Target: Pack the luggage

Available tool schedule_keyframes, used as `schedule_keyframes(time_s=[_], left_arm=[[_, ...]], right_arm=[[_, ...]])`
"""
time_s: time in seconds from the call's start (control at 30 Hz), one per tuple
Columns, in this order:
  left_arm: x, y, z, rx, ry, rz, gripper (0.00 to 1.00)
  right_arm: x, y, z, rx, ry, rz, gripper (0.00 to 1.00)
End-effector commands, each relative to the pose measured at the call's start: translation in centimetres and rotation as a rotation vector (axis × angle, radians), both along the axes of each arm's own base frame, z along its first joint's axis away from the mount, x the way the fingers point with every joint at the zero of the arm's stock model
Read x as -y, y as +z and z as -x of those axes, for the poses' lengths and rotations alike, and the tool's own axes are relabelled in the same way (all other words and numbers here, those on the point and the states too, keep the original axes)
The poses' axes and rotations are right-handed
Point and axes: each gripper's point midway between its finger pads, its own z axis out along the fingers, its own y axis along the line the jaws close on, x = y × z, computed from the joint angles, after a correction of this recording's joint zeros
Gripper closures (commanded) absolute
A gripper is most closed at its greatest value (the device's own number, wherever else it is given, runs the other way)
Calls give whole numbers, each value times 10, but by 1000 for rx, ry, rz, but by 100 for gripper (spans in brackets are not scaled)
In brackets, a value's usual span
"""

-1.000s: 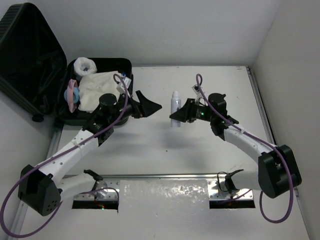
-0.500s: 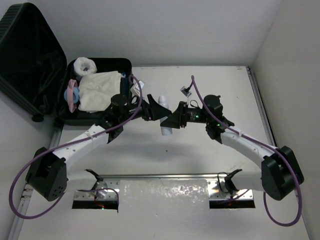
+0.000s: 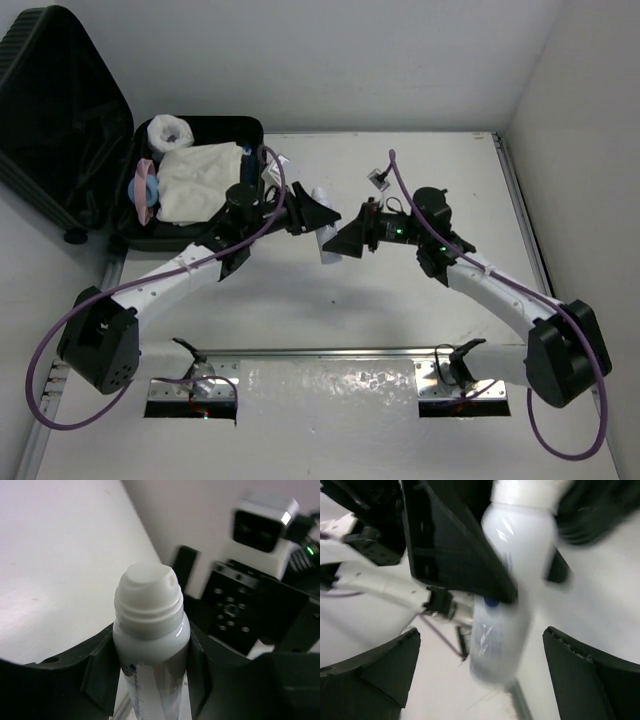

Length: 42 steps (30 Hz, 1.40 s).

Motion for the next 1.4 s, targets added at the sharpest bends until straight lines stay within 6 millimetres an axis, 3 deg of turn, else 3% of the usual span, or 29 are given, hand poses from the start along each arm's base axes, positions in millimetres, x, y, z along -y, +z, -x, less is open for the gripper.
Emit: schedule_keyframes(time_s=[0.0, 0.03, 0.07, 0.1, 0.13, 0.17, 0.23, 0.27, 0.3, 0.37, 0.4, 0.5, 0.53, 0.57, 0.63, 0.67, 0.7, 0.77, 0.8, 0.9, 0.97, 1.07, 1.17, 1.23, 1.37], left_arm=[[-40, 22, -60, -16, 300, -17, 100], [-60, 28, -80, -17, 418, -17, 100], [-91, 30, -102, -29, 520, -9, 100], [-108, 28, -116, -68, 596, 14, 100], [-146, 38, -140, -60, 736, 41, 100], [-165, 39, -154, -96, 816, 74, 100], [-217, 35, -191, -125, 1024, 120, 100], [-228, 40, -206, -140, 1067, 193, 100], [-250, 35, -234, -170, 1126, 241, 100], [-266, 29, -265, -196, 1160, 266, 100], [-278, 21, -296, -219, 1187, 260, 100], [-293, 9, -353, -241, 1195, 276, 100], [-302, -11, -361, -297, 1223, 223, 100], [-311, -17, -381, -296, 1252, 208, 100], [-323, -44, -393, -337, 1290, 194, 96], [-329, -48, -396, -343, 1301, 215, 91], [-331, -47, -400, -336, 1300, 248, 78], [-333, -54, -407, -342, 1299, 249, 76], [-332, -56, -408, -345, 1298, 239, 60], [-333, -60, -406, -367, 1318, 229, 34], [-338, -55, -401, -360, 1343, 228, 28], [-346, -57, -388, -393, 1375, 203, 0], [-353, -46, -381, -393, 1390, 197, 0], [-358, -24, -373, -357, 1410, 188, 0], [-366, 57, -360, -124, 1399, 44, 0]], right_arm=[[39, -6, -26, 38, -159, 94, 1], [71, -24, -55, 16, -348, 190, 1], [92, -30, -61, 22, -451, 262, 1], [116, -55, -58, -23, -521, 394, 1], [142, -65, -69, -19, -658, 481, 1], [149, -63, -65, -4, -686, 500, 1], [152, -67, -59, 10, -676, 511, 1], [150, -68, -55, 12, -656, 512, 1], [146, -66, -51, 15, -627, 502, 1], [149, -72, -44, 4, -612, 531, 1], [149, -72, -41, 10, -607, 527, 1], [149, -77, -34, 18, -591, 522, 1], [149, -79, -33, 20, -587, 524, 1], [149, -84, -30, 15, -580, 528, 1], [147, -85, -28, 18, -562, 526, 1], [146, -87, -28, 11, -554, 524, 1], [144, -88, -26, 9, -539, 519, 1], [140, -89, -25, 12, -517, 510, 1], [140, -92, -25, 5, -515, 516, 1], [143, -99, -26, 5, -514, 538, 1], [142, -102, -26, 0, -504, 544, 1], [139, -101, -26, 2, -495, 531, 1], [140, -101, -26, 6, -494, 535, 1], [140, -101, -27, 6, -497, 539, 1], [141, -105, -26, 1, -492, 548, 1]])
